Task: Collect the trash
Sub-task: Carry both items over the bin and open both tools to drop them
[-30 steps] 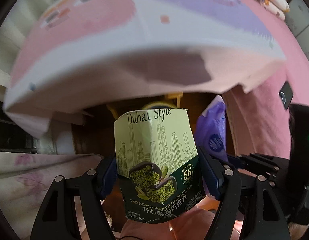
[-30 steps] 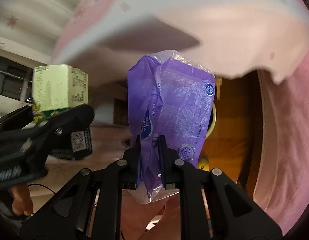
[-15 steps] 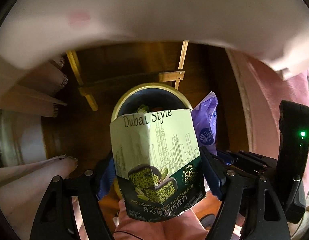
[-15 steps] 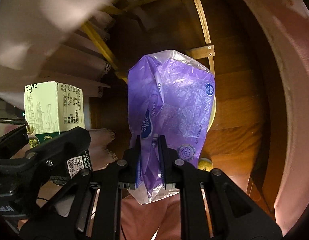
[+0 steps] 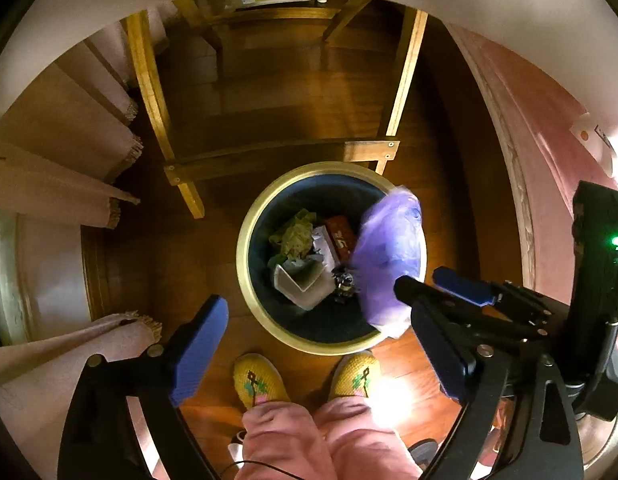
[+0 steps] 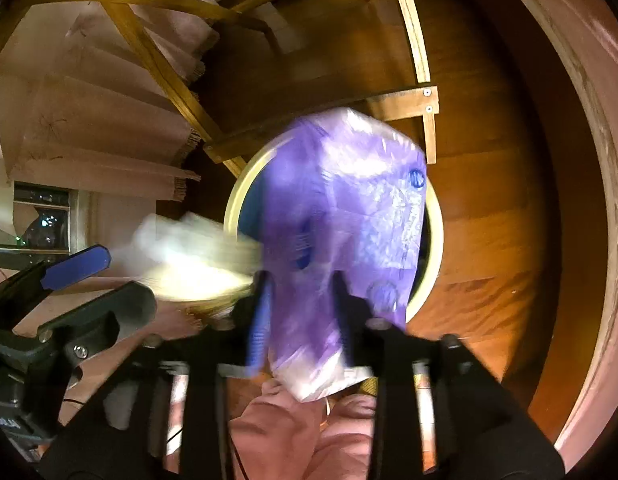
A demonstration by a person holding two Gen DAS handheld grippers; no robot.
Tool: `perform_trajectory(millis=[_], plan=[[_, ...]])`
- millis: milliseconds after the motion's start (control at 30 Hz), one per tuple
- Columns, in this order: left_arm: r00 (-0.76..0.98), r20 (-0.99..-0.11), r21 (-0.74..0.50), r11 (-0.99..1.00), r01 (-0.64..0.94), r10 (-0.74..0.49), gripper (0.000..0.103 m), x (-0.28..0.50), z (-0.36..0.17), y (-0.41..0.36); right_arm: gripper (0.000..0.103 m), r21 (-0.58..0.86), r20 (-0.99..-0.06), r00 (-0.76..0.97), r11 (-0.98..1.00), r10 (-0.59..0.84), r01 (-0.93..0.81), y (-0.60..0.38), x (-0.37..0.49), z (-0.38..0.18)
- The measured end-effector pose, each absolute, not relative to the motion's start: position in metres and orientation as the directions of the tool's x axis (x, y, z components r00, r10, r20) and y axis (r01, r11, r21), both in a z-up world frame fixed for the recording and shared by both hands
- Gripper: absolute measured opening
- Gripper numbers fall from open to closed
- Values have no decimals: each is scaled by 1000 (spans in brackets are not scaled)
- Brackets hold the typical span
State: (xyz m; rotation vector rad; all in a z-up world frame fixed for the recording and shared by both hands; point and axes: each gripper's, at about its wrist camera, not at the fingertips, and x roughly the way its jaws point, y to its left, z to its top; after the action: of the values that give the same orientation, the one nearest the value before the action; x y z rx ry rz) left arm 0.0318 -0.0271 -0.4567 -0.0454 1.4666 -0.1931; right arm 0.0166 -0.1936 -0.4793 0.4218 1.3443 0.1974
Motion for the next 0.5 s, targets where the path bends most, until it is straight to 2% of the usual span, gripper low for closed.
perform_trajectory(millis=[233, 500], plan=[[120, -980, -147, 986, 75, -156, 95, 26, -420, -17, 46, 397, -903, 220, 913, 370, 91, -194, 25, -460], [197, -969, -133, 988, 78, -146, 95, 12, -338, -12, 47, 400, -896, 261, 908, 359, 125, -196, 8, -380]])
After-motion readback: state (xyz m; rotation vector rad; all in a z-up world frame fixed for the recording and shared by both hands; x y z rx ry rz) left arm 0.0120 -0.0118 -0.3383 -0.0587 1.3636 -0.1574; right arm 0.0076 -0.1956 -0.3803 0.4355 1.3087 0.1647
